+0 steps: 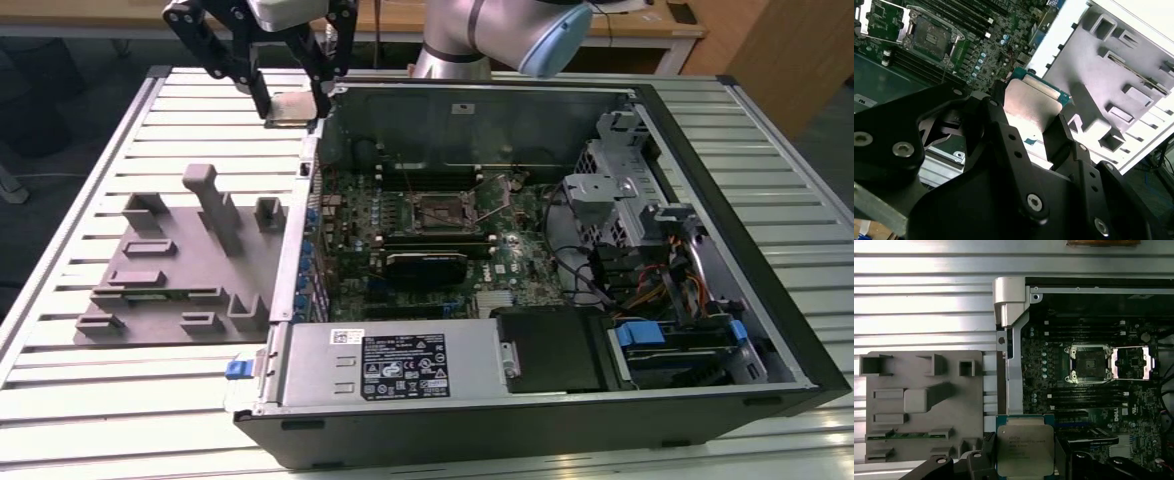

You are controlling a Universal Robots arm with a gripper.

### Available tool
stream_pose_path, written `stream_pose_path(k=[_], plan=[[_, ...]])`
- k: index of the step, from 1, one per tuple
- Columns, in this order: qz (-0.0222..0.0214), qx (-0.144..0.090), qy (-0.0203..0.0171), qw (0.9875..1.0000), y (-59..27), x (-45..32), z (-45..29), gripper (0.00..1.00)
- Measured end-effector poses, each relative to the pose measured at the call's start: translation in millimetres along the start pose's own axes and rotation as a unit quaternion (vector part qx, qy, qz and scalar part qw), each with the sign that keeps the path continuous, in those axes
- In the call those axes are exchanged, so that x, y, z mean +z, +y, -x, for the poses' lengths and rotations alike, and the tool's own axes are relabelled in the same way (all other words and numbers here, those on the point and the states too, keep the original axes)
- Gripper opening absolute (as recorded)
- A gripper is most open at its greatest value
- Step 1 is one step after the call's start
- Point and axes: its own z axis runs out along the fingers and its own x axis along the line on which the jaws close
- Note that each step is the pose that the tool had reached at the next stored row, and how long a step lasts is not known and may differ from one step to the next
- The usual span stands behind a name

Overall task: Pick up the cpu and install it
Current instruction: 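Pick up the cpu and move it towards the insertion slot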

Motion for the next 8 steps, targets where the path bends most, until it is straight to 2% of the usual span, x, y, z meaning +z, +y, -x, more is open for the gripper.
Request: stream_pose_path(k=[8], plan=[[0.0000,0.000,0.0000,1.0000,0.6,0.8,12.0,0.55]])
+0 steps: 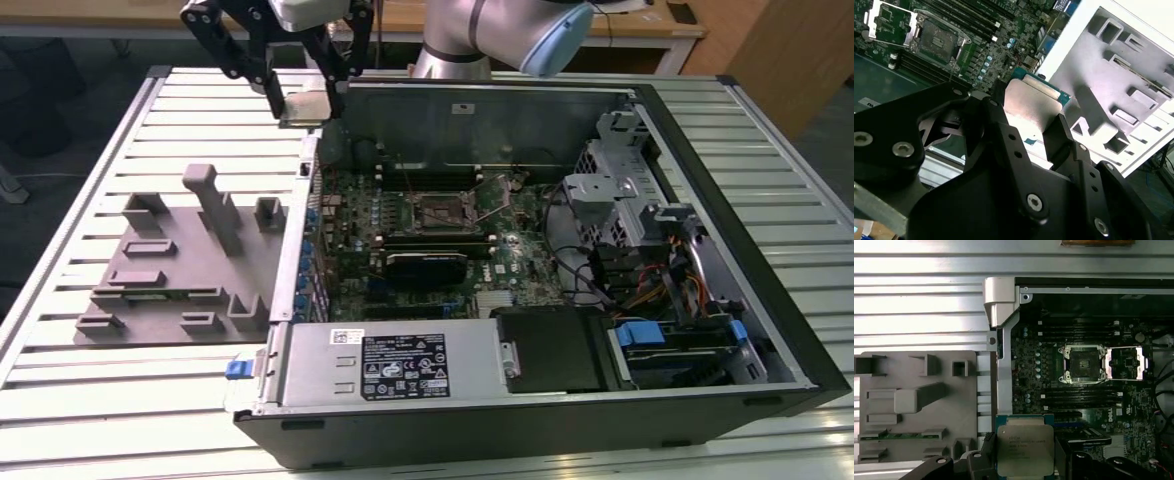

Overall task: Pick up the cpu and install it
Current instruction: 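Pick up the cpu and move it towards the insertion slot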

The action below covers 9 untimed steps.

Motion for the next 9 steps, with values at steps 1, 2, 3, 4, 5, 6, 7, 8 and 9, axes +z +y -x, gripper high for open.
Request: stream_pose_path(k=[1,2,3,4,5,6,7,8,9], plan=[[0.0000,0.000,0.0000,1.0000,0.1,0.1,1.6,0.55],[0.0000,0.000,0.0000,1.0000,0.2,0.2,3.1,0.55],[0.0000,0.000,0.0000,1.0000,0.2,0.3,4.6,0.55],[0.0000,0.000,0.0000,1.0000,0.3,0.4,6.1,0.55],[0.0000,0.000,0.0000,1.0000,0.4,0.5,7.7,0.55],[0.0000,0.000,0.0000,1.0000,0.5,0.6,9.3,0.55],[0.0000,0.000,0.0000,1.0000,0.5,0.7,11.0,0.55],[0.0000,0.000,0.0000,1.0000,0.6,0.8,13.0,0.55],[0.0000,0.000,0.0000,1.0000,0.7,0.9,14.9,0.55]])
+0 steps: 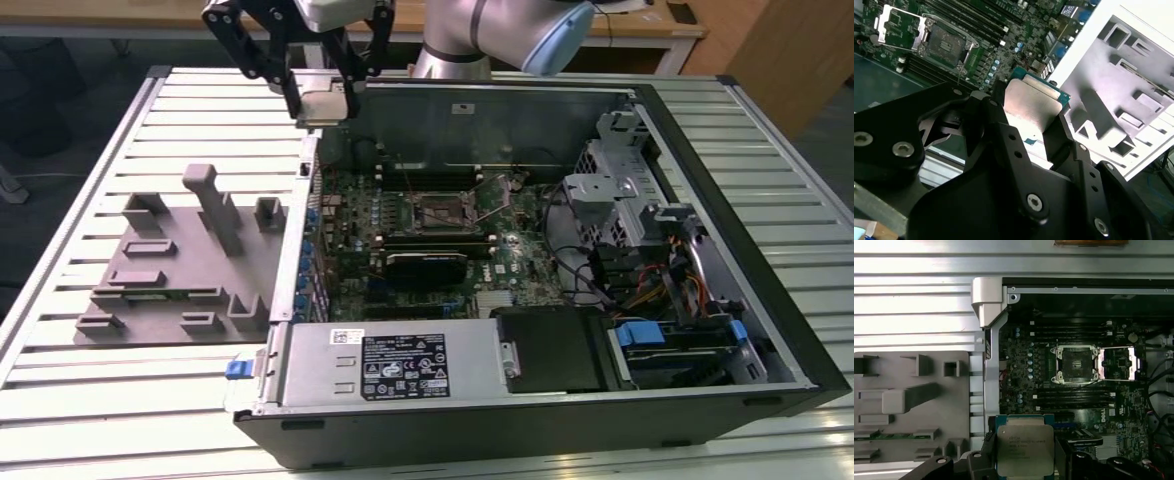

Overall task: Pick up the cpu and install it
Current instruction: 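Pick up the cpu and move it towards the insertion slot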

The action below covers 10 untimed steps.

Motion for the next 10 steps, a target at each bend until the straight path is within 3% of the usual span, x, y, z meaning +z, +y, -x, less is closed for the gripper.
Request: stream_pose_path(k=[10], plan=[[-0.0002,0.000,0.0029,1.0000,1.0,4.6,22.5,0.55]])
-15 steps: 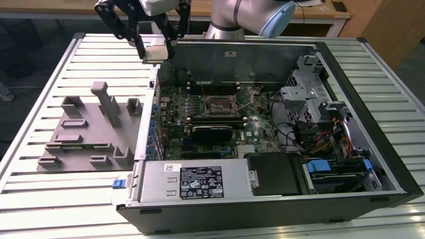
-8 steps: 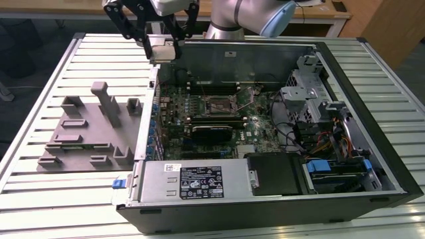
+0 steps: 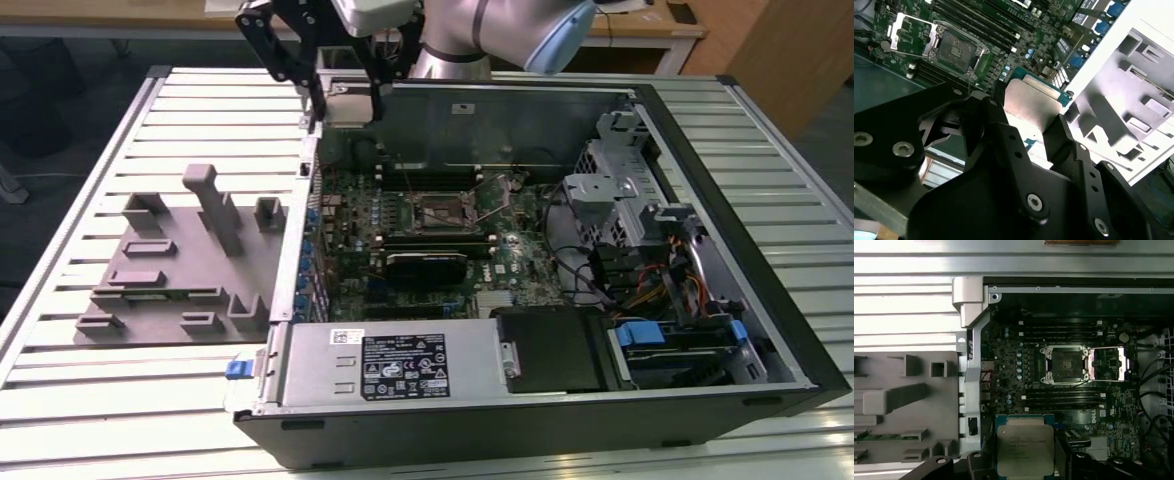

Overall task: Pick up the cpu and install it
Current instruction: 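Pick up the cpu and move it towards the insertion slot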

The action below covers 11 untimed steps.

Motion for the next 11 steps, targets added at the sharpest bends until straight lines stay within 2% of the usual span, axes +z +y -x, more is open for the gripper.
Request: stream_pose_path(k=[11], plan=[[-0.0003,0.000,0.0057,1.0000,0.4,13.8,18.9,0.55]])
